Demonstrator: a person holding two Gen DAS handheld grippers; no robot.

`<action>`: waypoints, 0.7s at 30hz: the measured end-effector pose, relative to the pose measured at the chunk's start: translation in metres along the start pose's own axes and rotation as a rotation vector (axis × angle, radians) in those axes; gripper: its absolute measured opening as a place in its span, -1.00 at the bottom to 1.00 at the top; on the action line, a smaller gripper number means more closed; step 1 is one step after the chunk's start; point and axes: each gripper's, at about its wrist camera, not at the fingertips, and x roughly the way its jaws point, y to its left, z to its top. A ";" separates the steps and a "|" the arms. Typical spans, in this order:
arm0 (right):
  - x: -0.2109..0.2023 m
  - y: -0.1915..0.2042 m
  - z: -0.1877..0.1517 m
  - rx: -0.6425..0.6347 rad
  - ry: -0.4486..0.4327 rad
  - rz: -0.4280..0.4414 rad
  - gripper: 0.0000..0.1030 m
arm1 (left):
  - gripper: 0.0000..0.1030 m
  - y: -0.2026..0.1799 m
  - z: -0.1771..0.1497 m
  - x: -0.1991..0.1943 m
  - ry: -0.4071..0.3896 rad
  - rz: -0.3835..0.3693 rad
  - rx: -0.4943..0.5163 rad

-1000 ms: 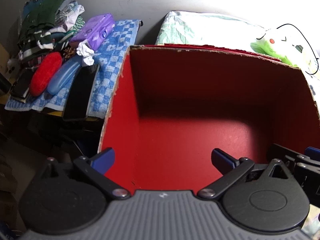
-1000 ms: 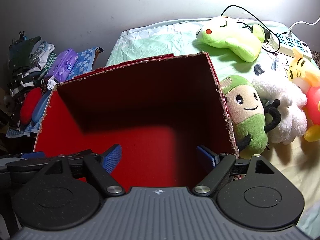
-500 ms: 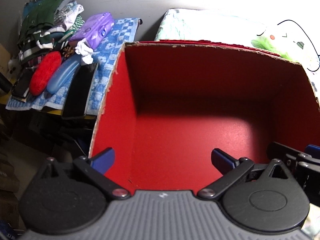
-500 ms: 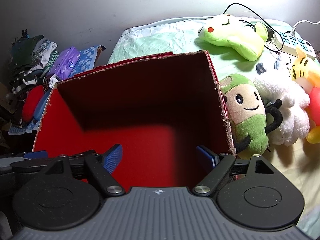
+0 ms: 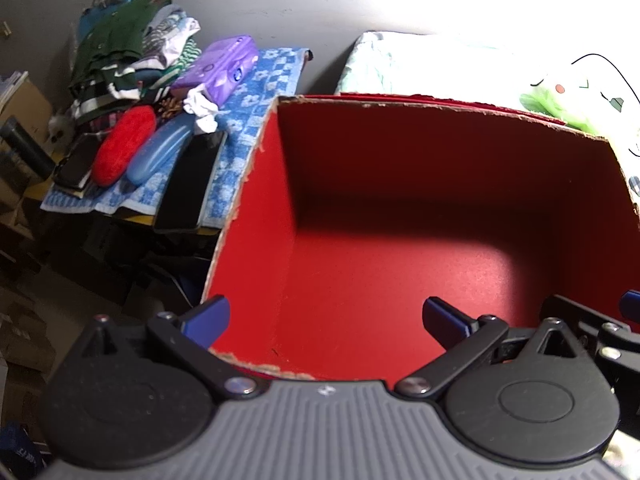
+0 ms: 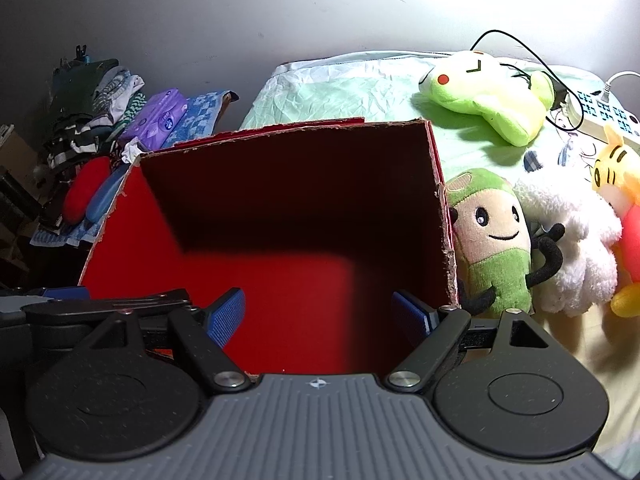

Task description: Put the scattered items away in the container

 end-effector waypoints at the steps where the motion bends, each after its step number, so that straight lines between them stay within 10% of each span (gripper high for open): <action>1: -0.002 -0.001 -0.001 -0.005 -0.004 0.007 0.61 | 0.99 0.001 -0.002 -0.004 -0.011 0.001 -0.008; 15: -0.034 -0.009 -0.021 -0.021 -0.077 0.093 0.44 | 0.99 0.068 -0.037 -0.026 -0.029 -0.156 -0.143; 21: -0.038 0.011 -0.035 -0.008 -0.065 0.109 0.30 | 0.98 0.088 -0.059 -0.029 -0.043 -0.184 0.002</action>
